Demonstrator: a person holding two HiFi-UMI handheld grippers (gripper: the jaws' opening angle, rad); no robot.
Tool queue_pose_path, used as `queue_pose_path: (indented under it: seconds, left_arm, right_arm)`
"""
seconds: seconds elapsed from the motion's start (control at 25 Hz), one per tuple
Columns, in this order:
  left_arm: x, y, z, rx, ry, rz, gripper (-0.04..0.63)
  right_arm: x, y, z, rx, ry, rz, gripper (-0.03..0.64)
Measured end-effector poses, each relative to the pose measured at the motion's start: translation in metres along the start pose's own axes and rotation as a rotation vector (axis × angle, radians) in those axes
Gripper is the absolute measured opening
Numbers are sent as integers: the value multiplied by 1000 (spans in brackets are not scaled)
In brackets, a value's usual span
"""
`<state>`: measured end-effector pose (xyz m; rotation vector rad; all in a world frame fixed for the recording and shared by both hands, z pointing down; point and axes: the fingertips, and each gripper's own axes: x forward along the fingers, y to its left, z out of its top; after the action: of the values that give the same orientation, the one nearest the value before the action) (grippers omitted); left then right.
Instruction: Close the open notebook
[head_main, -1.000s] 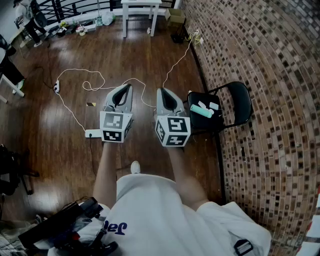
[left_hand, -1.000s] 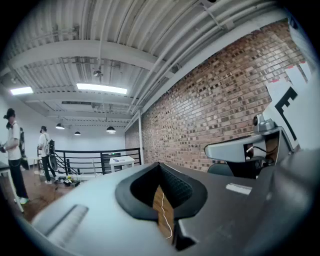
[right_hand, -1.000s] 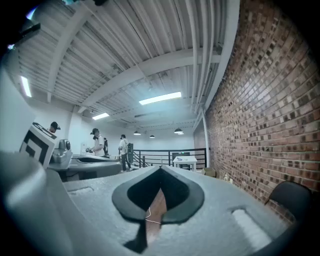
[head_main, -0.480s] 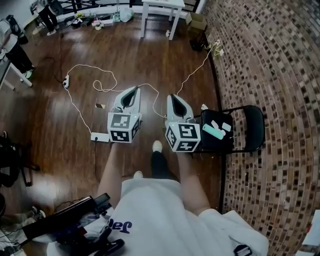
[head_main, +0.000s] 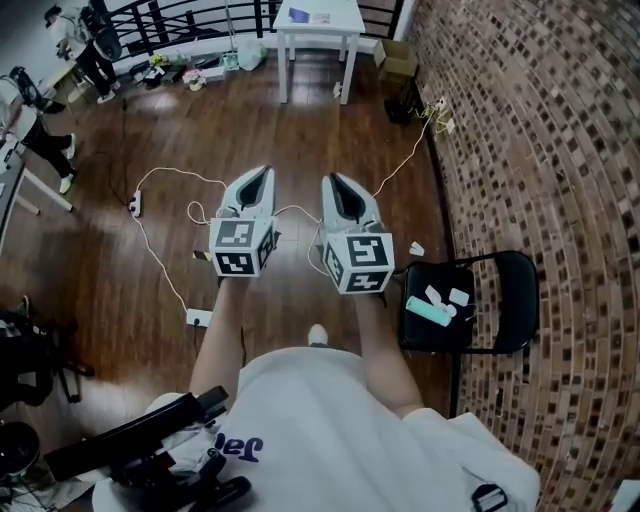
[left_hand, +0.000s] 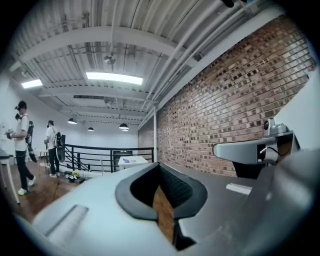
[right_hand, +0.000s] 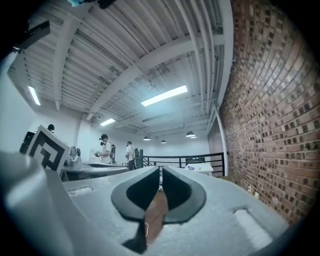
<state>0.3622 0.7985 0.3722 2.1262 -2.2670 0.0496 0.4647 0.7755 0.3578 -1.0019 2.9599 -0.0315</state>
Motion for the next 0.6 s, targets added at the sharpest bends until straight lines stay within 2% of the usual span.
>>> queue_pose_path:
  seconds: [0.12, 0.32, 0.44, 0.6]
  left_arm:
    - [38, 5, 6, 1, -6, 11, 5]
    - [89, 29, -9, -14, 37, 37, 5]
    - [122, 58, -21, -48, 50, 47, 5]
    - [180, 114, -36, -41, 64, 66, 5]
  right_arm:
    - [32, -27, 3, -32, 23, 5, -15]
    - [85, -51, -19, -1, 81, 22, -15]
    - [128, -59, -34, -4, 117, 26, -15]
    - [202, -67, -49, -59, 136, 34, -15]
